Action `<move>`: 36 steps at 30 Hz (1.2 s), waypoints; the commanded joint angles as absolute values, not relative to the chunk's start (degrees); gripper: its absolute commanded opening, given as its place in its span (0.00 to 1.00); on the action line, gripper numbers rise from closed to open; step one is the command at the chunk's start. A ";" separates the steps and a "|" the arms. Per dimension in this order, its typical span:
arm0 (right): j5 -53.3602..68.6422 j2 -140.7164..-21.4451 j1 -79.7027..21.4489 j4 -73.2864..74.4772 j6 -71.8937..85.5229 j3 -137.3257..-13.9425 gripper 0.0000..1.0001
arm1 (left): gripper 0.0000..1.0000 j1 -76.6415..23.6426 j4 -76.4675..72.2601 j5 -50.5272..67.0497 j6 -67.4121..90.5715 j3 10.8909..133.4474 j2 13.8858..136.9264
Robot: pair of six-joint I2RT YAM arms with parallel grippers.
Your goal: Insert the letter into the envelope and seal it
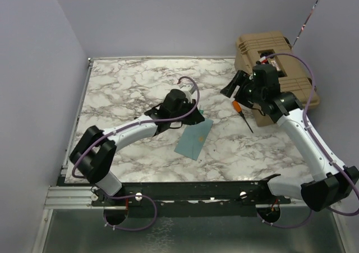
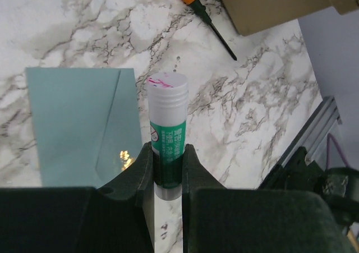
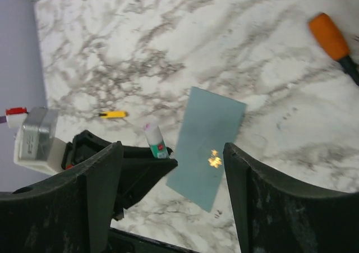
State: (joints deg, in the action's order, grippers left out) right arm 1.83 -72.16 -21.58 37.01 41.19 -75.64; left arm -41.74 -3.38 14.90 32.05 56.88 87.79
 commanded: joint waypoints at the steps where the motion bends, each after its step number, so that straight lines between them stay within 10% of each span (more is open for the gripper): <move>1: -9.85 -65.97 -21.75 46.11 42.56 -70.37 0.74 | 0.00 -44.77 -6.22 6.99 47.71 63.21 97.47; 13: -13.61 -53.82 -21.80 54.09 39.40 -69.03 0.79 | 0.07 -49.22 -2.63 5.16 53.82 81.94 119.54; 27: -11.42 -50.66 -21.77 61.94 37.37 -69.10 0.81 | 0.63 -51.60 5.17 -3.05 57.12 88.06 122.82; 36: -17.68 -50.99 -21.80 64.04 35.28 -75.25 0.86 | 0.99 -51.82 5.67 -7.66 50.55 80.93 102.65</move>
State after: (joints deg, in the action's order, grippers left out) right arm -13.21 -50.78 -21.65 60.49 37.30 -70.94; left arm -51.42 5.63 -2.22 54.46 85.08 117.34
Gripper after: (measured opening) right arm 0.830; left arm 0.973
